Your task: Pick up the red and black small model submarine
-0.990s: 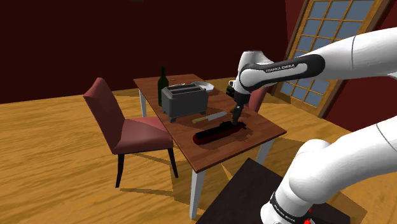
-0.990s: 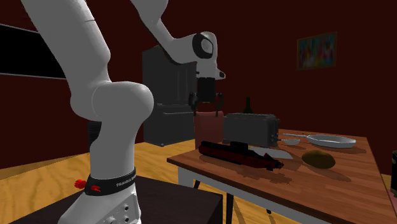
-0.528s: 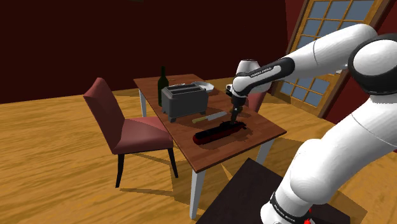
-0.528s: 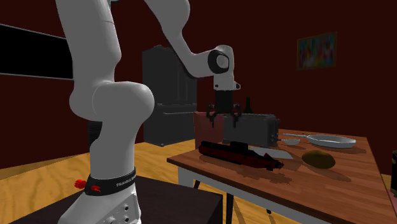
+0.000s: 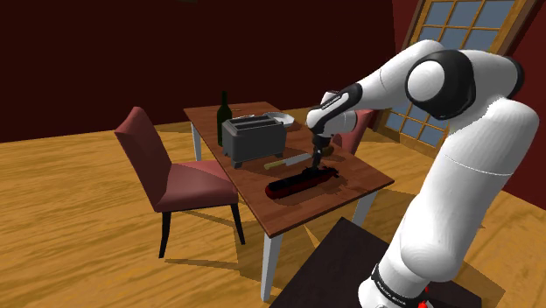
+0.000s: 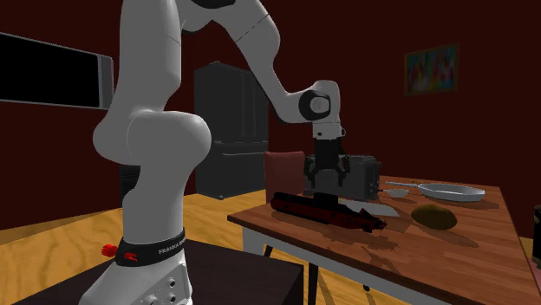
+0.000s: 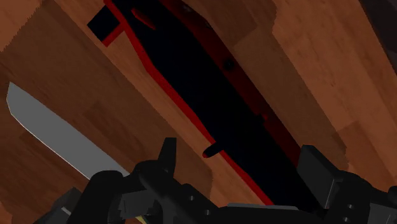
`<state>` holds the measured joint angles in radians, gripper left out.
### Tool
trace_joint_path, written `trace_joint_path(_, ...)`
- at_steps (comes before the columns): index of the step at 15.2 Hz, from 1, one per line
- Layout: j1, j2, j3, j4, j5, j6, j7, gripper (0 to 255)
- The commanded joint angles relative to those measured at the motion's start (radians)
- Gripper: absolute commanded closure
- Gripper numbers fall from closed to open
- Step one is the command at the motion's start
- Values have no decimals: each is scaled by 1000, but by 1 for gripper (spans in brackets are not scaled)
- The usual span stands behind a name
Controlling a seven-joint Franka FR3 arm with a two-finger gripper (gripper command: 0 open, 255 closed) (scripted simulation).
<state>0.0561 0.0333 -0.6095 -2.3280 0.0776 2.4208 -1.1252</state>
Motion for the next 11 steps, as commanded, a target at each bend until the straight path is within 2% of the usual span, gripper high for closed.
trace_joint_path(1,-2,33,3,2,34,29,-33,0)
trace_joint_path(8,-12,101,18,-14,106,97,-86,0)
trace_joint_path(9,-12,104,19,-12,109,97,-87,255)
trace_joint_path(11,-12,105,19,-12,110,98,-88,255)
